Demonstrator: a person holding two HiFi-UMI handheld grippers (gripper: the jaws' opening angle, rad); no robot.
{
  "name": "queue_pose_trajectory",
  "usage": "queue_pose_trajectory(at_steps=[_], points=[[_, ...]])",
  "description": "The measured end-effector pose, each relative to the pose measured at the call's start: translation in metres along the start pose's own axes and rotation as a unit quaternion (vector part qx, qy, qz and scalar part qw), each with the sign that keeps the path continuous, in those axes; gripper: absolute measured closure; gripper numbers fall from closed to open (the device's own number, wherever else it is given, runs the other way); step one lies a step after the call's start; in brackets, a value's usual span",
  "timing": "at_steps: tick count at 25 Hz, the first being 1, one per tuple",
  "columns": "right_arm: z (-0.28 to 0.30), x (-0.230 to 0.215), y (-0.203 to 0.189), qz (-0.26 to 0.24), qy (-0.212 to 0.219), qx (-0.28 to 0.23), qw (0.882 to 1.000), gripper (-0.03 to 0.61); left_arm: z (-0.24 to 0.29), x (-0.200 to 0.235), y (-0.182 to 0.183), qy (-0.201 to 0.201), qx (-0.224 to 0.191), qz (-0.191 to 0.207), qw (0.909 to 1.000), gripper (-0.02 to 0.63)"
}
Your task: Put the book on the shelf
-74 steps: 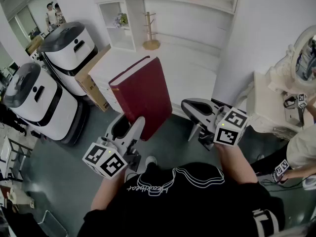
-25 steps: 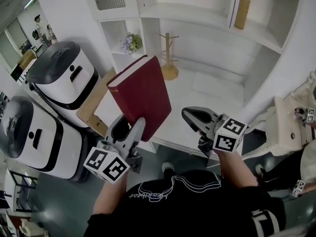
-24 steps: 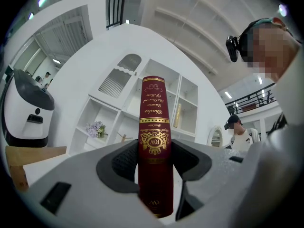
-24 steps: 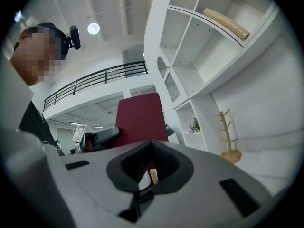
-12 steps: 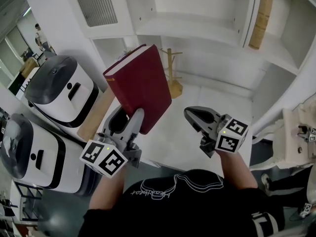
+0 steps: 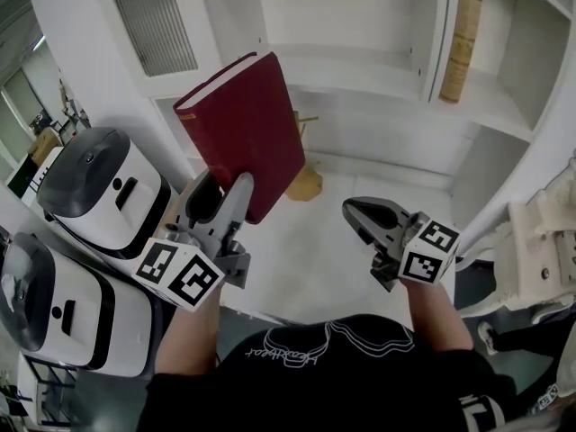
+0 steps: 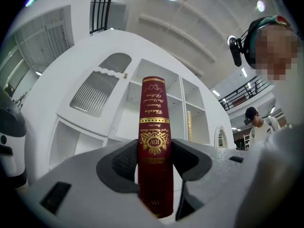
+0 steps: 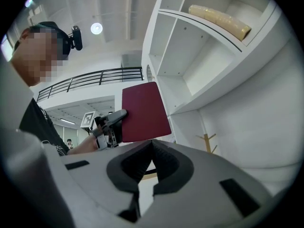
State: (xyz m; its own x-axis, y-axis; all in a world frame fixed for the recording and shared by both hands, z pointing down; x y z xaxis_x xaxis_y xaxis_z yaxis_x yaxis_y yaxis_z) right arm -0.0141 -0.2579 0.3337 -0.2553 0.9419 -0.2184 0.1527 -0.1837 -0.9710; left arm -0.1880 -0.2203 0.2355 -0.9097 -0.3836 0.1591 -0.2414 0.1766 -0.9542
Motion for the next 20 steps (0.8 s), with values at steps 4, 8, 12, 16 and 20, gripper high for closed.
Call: queue_pose_trajectory(at_steps=[4,8,12,16,20], points=[[-0.007,0.003,0.003,-0.008,-0.014,-0.004,1.0,0.575,0.015,0.004,0.02,-0.008,-0.017,0.02,0.9996,0.405],[-0.01,0.006,0.005,-0.017,-0.026,-0.006,1.0,0.577,0.032,0.011,0.037,-0.021,-0.031,0.023,0.999,0.405],[-0.008,0.005,0.01,-0.021,-0.036,-0.013,0.999,0.575,0.047,0.019,0.052,-0.025,-0.04,0.035,0.9983,0.405],[-0.001,-0.001,0.02,-0.027,-0.044,-0.019,0.999,0.577,0.066,0.025,0.07,-0.032,-0.046,0.054,0.997,0.405],[0.007,-0.003,0.019,-0.026,-0.042,-0.018,0.999,0.575,0.082,0.034,0.083,-0.032,-0.054,0.06,0.9962,0.405]])
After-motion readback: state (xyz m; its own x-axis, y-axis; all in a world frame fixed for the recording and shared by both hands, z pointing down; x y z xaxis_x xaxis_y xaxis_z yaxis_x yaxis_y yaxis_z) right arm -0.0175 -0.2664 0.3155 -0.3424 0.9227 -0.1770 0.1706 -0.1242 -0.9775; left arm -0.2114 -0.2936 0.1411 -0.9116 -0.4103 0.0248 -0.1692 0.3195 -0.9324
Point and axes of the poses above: the fingertips, and each gripper's own axes: z forward along the fingers, x to its left, y out of its top, the point moved 1 cm from there along -z, backward along the fingers, and after that the axes turned 1 degree about y, right-handed, at the moved point
